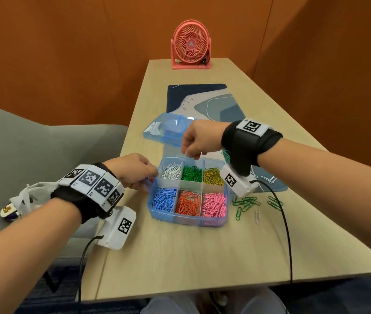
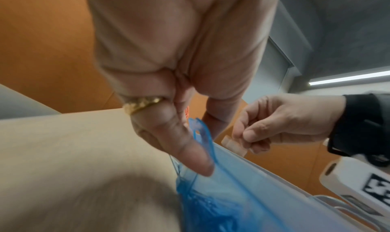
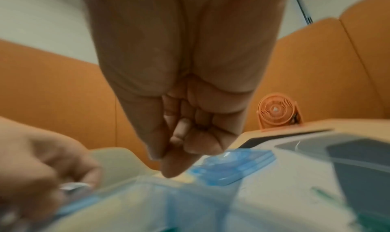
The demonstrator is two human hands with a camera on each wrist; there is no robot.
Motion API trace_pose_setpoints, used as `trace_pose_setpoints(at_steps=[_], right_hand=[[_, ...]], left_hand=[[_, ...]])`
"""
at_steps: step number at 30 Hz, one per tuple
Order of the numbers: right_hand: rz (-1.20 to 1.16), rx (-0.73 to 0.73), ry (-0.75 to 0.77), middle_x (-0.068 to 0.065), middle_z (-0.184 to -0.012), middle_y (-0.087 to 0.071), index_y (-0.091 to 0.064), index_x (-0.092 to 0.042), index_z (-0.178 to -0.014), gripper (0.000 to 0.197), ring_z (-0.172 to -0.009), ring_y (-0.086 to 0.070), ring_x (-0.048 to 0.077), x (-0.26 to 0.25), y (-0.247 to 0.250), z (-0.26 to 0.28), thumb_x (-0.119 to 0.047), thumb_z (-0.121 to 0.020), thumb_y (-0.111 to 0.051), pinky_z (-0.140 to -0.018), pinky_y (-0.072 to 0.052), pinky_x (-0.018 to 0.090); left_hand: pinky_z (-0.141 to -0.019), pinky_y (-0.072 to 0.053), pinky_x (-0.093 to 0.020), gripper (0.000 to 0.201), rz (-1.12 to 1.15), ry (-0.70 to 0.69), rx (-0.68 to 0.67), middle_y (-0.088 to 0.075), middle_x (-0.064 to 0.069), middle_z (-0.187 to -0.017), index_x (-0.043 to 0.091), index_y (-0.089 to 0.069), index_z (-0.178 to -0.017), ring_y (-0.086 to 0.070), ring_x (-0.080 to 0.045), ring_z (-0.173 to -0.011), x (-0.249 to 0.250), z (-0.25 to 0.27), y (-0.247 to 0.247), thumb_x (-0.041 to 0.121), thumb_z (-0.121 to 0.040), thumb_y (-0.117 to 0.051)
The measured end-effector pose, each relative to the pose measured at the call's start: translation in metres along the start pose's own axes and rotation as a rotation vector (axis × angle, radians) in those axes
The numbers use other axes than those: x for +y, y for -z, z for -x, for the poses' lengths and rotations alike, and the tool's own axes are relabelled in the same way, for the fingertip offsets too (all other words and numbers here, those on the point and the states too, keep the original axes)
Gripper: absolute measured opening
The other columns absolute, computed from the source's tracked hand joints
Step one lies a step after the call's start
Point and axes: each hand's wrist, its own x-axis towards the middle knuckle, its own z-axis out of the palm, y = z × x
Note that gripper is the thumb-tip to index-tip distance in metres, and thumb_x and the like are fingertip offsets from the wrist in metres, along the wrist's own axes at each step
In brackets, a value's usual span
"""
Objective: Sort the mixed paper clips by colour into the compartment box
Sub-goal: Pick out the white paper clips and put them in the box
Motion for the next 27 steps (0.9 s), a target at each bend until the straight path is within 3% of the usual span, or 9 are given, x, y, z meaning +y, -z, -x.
trace_pose_setpoints(at_steps=[4,8,10,13,18,23,27], right_hand=[[0.236,0.051,-0.088,0.008,-0.089,-0.073,-0.072,-0.009,-0.097,0.022,-0.07,-0.063,0.013,0.023,0.01,-0.015,-0.006,-0.088,-0.053,-0.066,-0.048,0.022],[0.407,-0.009,-0.06,0.004,-0.12,-0.065,-0.066,-0.016,-0.119,0.036,-0.108,-0.059,0.023,0.04,0.006,-0.029,-0.002,-0.092,-0.048,-0.086,-0.041,0.024],[0.461,-0.069,-0.018,0.001,-0.124,-0.061,-0.062,-0.021,-0.126,0.042,-0.113,-0.056,0.021,0.044,0.0,-0.035,-0.001,-0.093,-0.045,-0.085,-0.035,0.02],[0.559,-0.131,0.069,0.002,-0.118,-0.065,-0.066,-0.019,-0.12,0.037,-0.107,-0.059,0.024,0.052,-0.008,-0.048,-0.003,-0.091,-0.049,-0.084,-0.04,0.024],[0.601,-0.074,0.08,0.008,-0.102,-0.07,-0.072,-0.006,-0.104,0.021,-0.096,-0.063,0.027,0.063,-0.007,-0.049,-0.011,-0.089,-0.058,-0.076,-0.044,0.027],[0.589,-0.054,-0.057,0.015,-0.089,-0.058,-0.061,-0.002,-0.087,0.017,-0.078,-0.048,0.027,0.071,-0.006,-0.045,-0.008,-0.09,-0.046,-0.067,-0.034,0.027],[0.416,0.092,-0.172,0.01,-0.086,-0.062,-0.066,-0.004,-0.088,0.018,-0.079,-0.054,0.025,0.086,0.016,-0.037,-0.009,-0.087,-0.049,-0.066,-0.039,0.027]], left_hand=[[-0.048,-0.051,-0.024,0.009,-0.015,0.003,-0.013,-0.058,-0.007,-0.059,0.011,-0.05,-0.088,-0.055,-0.014,-0.04,0.002,0.0,0.002,0.002,-0.089,-0.052],[-0.041,-0.049,-0.023,0.018,-0.062,0.009,-0.036,-0.057,-0.008,-0.058,0.016,-0.046,-0.096,-0.055,-0.016,-0.04,0.005,-0.003,0.002,0.001,-0.087,-0.05],[-0.042,-0.049,-0.023,0.017,-0.065,0.016,-0.055,-0.058,-0.009,-0.061,0.015,-0.047,-0.097,-0.056,-0.017,-0.041,0.005,-0.006,0.003,0.001,-0.087,-0.05],[-0.046,-0.052,-0.024,0.013,-0.051,0.022,-0.063,-0.058,-0.009,-0.065,0.013,-0.05,-0.095,-0.056,-0.017,-0.046,0.005,-0.012,0.005,0.003,-0.088,-0.052],[-0.04,-0.048,-0.021,0.01,-0.029,0.019,-0.038,-0.054,-0.007,-0.068,0.012,-0.052,-0.09,-0.056,-0.012,-0.044,0.007,-0.019,0.008,0.003,-0.09,-0.052],[-0.036,-0.044,-0.019,0.009,-0.013,0.021,-0.001,-0.055,-0.008,-0.069,0.011,-0.051,-0.09,-0.058,-0.014,-0.044,0.01,-0.021,0.008,0.002,-0.09,-0.05],[-0.035,-0.044,-0.019,0.01,0.004,0.016,0.029,-0.057,-0.008,-0.07,0.01,-0.051,-0.09,-0.059,-0.013,-0.041,0.011,-0.022,0.009,0.001,-0.09,-0.05]])
